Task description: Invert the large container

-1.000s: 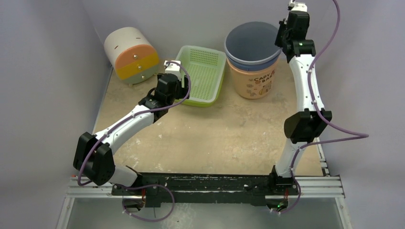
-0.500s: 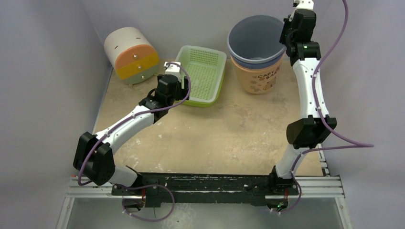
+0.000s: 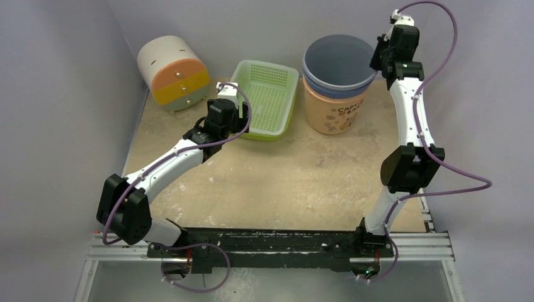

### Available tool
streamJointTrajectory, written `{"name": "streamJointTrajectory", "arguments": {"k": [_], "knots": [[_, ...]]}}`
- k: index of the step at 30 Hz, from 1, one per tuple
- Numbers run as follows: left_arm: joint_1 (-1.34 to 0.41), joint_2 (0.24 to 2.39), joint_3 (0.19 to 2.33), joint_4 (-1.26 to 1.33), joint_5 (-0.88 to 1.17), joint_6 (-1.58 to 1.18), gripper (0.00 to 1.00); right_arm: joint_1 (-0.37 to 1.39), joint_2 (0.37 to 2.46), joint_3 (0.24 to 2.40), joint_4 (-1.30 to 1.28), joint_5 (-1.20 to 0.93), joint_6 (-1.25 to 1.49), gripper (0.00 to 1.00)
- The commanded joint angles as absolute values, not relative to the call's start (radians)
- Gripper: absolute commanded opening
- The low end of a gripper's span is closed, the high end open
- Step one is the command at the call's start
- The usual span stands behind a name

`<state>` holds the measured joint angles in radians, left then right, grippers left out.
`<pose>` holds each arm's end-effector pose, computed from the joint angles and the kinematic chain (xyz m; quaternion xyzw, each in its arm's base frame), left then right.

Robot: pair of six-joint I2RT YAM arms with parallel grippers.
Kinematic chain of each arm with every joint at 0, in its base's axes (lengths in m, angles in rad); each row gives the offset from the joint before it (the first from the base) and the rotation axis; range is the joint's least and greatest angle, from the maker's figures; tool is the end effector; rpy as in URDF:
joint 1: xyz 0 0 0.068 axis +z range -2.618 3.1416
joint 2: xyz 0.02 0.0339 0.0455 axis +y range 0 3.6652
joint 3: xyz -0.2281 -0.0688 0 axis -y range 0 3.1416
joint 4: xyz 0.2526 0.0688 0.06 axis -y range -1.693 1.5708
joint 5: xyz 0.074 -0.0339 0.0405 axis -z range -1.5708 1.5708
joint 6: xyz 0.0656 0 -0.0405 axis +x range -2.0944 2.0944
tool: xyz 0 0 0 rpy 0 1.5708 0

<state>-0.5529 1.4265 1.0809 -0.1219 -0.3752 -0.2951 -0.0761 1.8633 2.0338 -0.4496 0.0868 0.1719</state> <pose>0.3239 -0.1716 0.2493 0.0106 0.8423 -0.0671 0.5346 0.4567 -0.0405 0.3955 0.1246 0.7885 -0.0058 0.6023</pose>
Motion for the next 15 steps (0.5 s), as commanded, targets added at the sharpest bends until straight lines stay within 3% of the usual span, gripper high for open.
{"name": "streamJointTrajectory", "arguments": {"k": [1,6,9,15], "knots": [[-0.558,1.414,1.076,-0.103,-0.393,-0.293,0.78,-0.071,1.794,2.039,-0.26,0.043,0.258,0.09],[-0.558,1.428,1.079,-0.097,-0.389,-0.294,0.78,-0.072,1.815,2.07,-0.298,0.041,0.241,0.31],[-0.558,1.437,1.082,-0.097,-0.384,-0.295,0.78,-0.072,1.831,2.099,-0.324,0.044,0.228,0.39],[-0.558,1.442,1.082,-0.097,-0.388,-0.294,0.78,-0.072,1.829,2.095,-0.331,0.048,0.221,0.4]]}}
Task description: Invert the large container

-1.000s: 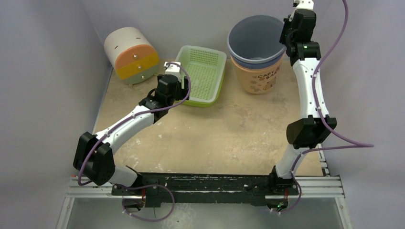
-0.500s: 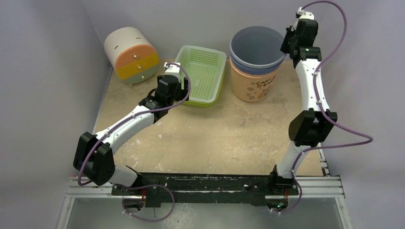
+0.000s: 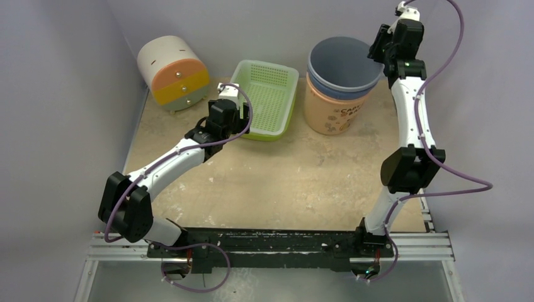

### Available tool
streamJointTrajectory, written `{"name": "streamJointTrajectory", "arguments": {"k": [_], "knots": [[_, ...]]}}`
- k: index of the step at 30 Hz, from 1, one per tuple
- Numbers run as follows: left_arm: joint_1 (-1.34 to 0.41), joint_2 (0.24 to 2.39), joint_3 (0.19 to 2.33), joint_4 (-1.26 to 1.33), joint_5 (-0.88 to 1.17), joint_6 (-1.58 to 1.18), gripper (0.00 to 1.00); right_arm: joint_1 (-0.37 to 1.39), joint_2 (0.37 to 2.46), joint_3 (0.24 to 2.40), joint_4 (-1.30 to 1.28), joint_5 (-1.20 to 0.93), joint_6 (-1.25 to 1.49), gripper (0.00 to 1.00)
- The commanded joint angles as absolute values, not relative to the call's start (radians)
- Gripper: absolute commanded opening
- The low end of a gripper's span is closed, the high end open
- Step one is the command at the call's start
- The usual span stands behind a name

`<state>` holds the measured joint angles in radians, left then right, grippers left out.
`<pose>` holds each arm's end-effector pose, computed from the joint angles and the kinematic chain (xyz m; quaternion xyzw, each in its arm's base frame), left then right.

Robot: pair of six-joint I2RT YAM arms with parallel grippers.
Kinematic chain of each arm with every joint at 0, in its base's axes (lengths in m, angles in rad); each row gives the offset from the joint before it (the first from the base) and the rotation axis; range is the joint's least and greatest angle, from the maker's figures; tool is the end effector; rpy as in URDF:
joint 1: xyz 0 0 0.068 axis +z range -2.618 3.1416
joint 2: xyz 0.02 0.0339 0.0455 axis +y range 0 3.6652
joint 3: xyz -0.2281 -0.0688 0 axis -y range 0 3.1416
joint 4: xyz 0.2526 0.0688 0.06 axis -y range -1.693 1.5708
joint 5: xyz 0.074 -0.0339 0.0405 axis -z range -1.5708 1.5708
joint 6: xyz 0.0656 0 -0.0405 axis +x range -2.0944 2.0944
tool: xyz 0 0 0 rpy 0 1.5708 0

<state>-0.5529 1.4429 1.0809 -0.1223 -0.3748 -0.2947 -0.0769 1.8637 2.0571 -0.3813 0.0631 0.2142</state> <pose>0.3257 -0.1728 0.2435 0.0128 0.8464 -0.0635 0.5285 0.4576 -0.0394 0.4133 0.1316 0.7589 0.0195 0.6375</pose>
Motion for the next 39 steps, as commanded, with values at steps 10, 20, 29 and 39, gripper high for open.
{"name": "streamJointTrajectory", "arguments": {"k": [10,20,29,39], "knots": [[-0.559,1.449,1.08,-0.1,-0.387,-0.296,0.78,-0.073,1.819,2.074,-0.353,0.224,0.185,0.43],[-0.56,1.455,1.076,-0.107,-0.387,-0.299,0.78,-0.074,1.847,2.056,-0.375,0.196,0.181,0.42],[-0.56,1.457,1.072,-0.104,-0.385,-0.299,0.78,-0.076,1.846,2.021,-0.371,0.233,0.172,0.41],[-0.56,1.457,1.071,-0.105,-0.383,-0.301,0.78,-0.081,1.834,1.985,-0.354,0.211,0.178,0.36]]}}
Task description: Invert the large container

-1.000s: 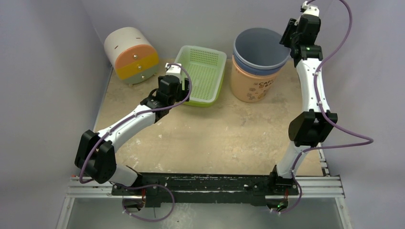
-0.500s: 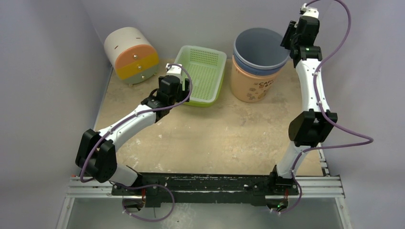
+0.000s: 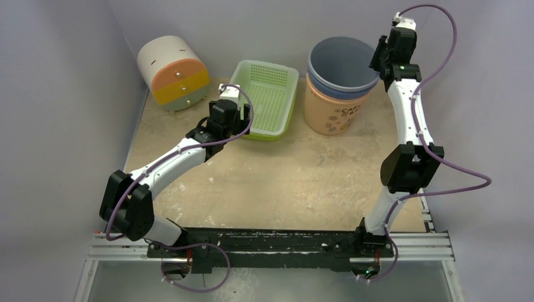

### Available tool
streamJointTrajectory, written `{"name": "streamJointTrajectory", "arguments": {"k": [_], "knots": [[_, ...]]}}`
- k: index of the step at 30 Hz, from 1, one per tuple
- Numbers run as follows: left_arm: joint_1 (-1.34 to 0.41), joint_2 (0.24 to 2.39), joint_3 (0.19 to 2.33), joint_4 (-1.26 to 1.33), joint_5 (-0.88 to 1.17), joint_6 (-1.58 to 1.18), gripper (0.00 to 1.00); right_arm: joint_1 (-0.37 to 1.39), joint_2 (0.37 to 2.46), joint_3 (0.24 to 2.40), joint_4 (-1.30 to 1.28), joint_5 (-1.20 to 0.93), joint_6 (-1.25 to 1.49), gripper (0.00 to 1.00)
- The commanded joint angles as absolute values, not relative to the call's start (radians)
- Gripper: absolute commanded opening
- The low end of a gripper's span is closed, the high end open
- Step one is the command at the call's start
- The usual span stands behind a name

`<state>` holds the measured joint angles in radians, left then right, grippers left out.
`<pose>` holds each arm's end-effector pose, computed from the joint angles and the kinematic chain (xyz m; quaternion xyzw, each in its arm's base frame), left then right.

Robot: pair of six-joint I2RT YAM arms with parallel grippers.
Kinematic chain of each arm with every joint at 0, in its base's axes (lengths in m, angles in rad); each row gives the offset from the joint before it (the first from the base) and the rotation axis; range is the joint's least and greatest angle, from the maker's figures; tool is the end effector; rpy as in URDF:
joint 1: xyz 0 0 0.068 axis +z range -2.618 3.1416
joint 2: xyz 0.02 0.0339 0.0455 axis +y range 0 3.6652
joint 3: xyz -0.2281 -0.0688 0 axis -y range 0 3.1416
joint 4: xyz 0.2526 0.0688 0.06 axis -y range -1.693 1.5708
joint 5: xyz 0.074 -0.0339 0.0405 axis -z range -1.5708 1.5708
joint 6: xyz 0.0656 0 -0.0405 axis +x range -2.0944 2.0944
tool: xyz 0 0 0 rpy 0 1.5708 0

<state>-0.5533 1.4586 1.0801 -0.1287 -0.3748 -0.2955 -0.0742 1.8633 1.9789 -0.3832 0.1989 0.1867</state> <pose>0.3269 -0.1737 0.2370 0.0152 0.8519 -0.0588 0.5201 0.4609 -0.0473 0.3841 0.1626 0.7766 -0.0449 0.6069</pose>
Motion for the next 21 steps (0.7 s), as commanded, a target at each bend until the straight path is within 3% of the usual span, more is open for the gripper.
{"name": "streamJointTrajectory", "arguments": {"k": [1,4,9,12,21], "knots": [[-0.56,1.457,1.071,-0.105,-0.384,-0.3,0.78,-0.081,1.836,1.984,-0.359,0.217,0.178,0.36],[-0.56,1.457,1.072,-0.104,-0.384,-0.301,0.78,-0.081,1.831,1.964,-0.352,0.215,0.185,0.34],[-0.56,1.459,1.077,-0.102,-0.379,-0.301,0.78,-0.081,1.804,1.938,-0.32,0.212,0.193,0.09],[-0.56,1.461,1.077,-0.104,-0.38,-0.298,0.78,-0.083,1.806,1.959,-0.33,0.197,0.185,0.0],[-0.56,1.447,1.077,-0.109,-0.386,-0.296,0.78,-0.084,1.708,2.096,-0.325,0.11,0.244,0.0]]}}
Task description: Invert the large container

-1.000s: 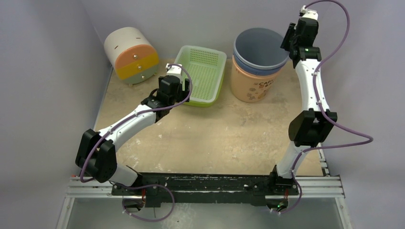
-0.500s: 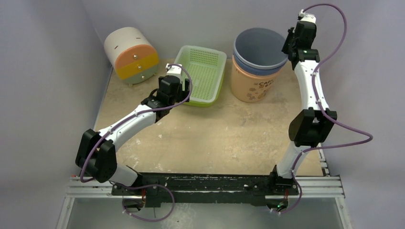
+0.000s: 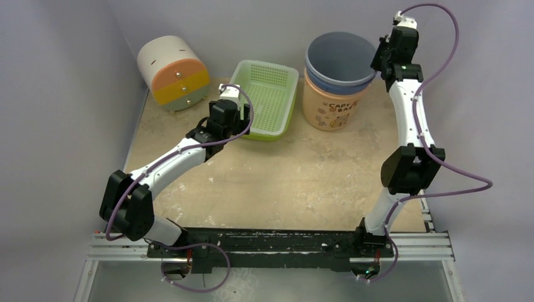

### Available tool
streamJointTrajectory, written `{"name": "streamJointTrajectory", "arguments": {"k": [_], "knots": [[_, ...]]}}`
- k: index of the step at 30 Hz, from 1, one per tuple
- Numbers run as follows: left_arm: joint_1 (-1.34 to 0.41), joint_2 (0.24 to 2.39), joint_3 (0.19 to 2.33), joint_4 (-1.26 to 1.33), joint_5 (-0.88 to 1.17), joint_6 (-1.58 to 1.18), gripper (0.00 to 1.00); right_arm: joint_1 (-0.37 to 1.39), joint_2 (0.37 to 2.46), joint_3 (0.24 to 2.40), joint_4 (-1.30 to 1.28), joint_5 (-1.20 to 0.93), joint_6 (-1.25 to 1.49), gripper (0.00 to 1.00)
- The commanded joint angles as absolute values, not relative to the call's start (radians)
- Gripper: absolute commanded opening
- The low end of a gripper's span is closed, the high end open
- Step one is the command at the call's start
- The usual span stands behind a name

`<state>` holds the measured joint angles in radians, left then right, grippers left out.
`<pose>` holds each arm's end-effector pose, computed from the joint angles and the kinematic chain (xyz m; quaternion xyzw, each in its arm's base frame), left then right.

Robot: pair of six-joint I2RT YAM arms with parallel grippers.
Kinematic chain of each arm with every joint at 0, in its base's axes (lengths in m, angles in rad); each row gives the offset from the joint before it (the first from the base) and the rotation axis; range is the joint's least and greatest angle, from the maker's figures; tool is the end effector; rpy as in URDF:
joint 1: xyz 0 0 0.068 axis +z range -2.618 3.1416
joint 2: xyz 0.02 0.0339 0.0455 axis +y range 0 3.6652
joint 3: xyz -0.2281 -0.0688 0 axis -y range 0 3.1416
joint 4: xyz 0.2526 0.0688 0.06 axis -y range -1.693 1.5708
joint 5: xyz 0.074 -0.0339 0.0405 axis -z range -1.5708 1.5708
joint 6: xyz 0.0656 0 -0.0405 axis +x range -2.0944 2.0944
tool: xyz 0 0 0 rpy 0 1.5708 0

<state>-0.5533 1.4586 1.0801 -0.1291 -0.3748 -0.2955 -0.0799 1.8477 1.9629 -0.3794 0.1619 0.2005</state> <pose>0.3269 -0.1737 0.2369 0.0152 0.8520 -0.0587 0.5200 0.4580 -0.0473 0.3853 0.1593 0.7769 -0.0276 0.6086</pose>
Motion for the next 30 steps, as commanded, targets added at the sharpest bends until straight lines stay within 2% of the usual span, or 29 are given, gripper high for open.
{"name": "streamJointTrajectory", "arguments": {"k": [1,5,15,18,22,30], "knots": [[-0.56,1.449,1.077,-0.108,-0.387,-0.297,0.78,-0.084,1.687,2.126,-0.324,0.101,0.251,0.0],[-0.56,1.451,1.075,-0.104,-0.381,-0.304,0.78,-0.085,1.595,2.153,-0.276,0.067,0.283,0.0],[-0.561,1.44,1.071,-0.106,-0.382,-0.306,0.78,-0.084,1.325,1.904,-0.011,0.116,0.308,0.0],[-0.561,1.439,1.076,-0.108,-0.385,-0.31,0.78,-0.085,1.272,1.878,0.058,0.08,0.32,0.0],[-0.561,1.43,1.114,-0.14,-0.415,-0.316,0.78,-0.084,1.261,1.935,0.02,-0.03,0.345,0.0],[-0.539,1.339,1.384,-0.373,-0.729,-0.343,0.78,-0.084,1.163,1.856,-0.024,-0.122,0.363,0.0]]}}
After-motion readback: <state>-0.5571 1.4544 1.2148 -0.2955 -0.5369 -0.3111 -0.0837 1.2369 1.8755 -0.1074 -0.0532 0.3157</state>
